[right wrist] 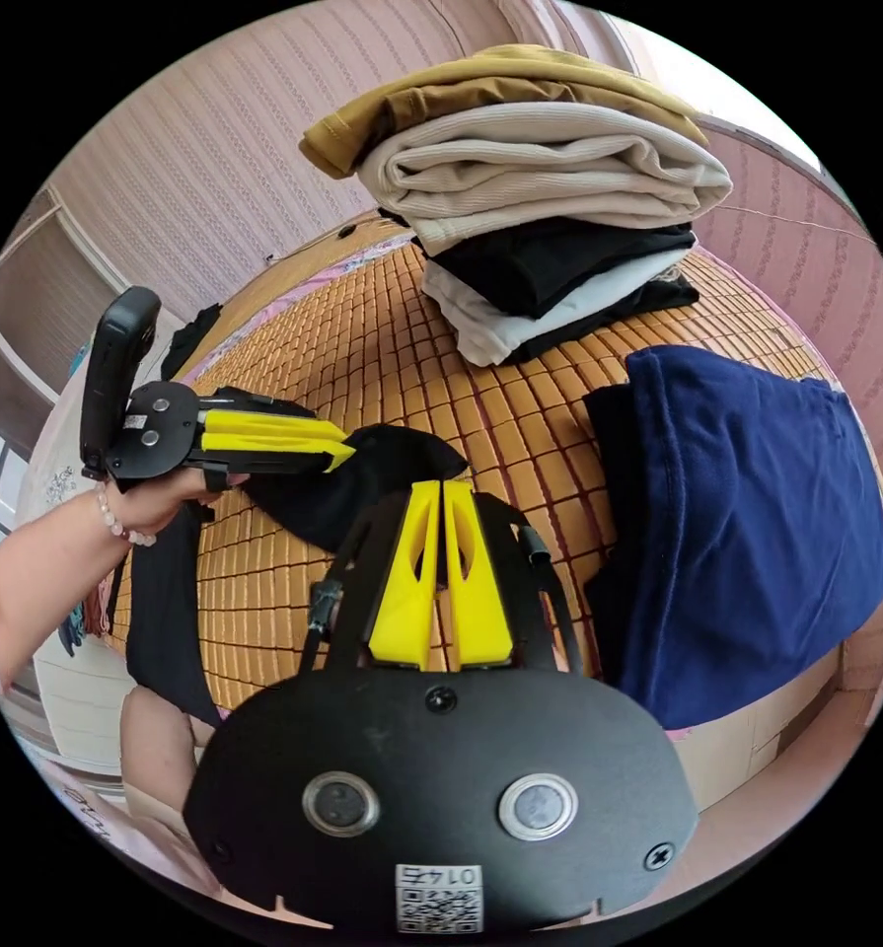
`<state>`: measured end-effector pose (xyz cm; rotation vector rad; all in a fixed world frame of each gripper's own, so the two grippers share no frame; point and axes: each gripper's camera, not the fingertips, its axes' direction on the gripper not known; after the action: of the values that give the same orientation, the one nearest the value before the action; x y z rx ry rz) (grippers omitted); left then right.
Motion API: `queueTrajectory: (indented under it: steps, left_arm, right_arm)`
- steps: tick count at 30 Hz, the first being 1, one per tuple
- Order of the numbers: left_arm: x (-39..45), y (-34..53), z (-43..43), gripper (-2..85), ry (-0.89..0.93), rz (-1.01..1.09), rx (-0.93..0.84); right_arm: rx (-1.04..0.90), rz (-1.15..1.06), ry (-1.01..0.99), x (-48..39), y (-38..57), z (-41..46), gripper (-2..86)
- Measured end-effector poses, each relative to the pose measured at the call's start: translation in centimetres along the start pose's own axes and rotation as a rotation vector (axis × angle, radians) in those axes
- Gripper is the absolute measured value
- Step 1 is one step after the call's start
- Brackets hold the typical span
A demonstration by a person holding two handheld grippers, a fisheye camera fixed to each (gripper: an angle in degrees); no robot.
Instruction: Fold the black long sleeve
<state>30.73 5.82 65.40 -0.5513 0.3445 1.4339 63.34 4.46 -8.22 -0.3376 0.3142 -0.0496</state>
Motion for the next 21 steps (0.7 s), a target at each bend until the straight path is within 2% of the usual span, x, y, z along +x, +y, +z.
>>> queueTrajectory:
  steps: [2, 6, 9, 13, 14, 16, 21]
  left_arm:
    - [-0.7, 1.7, -1.9, -0.9, -0.001, -0.031, 0.054]
    - [-3.1, 7.6, -8.1, -0.9, -0.035, -0.131, 0.208]
    - [-4.6, 13.9, -13.7, -0.9, -0.088, -0.198, 0.328]
    - [-4.8, 24.6, -21.1, -0.7, -0.148, -0.295, 0.488]
    - [-4.5, 28.8, -23.1, -0.4, -0.168, -0.339, 0.526]
    - [-4.1, 35.6, -24.9, 0.3, -0.207, -0.459, 0.537]
    - [-2.2, 55.3, -23.4, 5.8, -0.267, -0.932, 0.331]
  right_arm:
    - [0.099, -0.001, -0.143, -0.3, 0.1, -1.5, -0.4]
    - [0.267, -0.114, -0.287, -3.7, 0.0, -4.2, -0.2]
    - [0.371, -0.306, -0.404, -9.9, -0.2, -6.5, 0.0]
    - [0.44, -0.605, -0.721, -21.2, 1.1, -9.1, 0.2]
    - [0.397, -0.699, -0.816, -25.1, 1.8, -9.1, 0.3]
    - [0.278, -0.837, -0.879, -31.2, 3.4, -7.8, 0.7]
    - [-0.199, -1.118, -0.868, -44.7, 10.6, 1.3, 5.3]
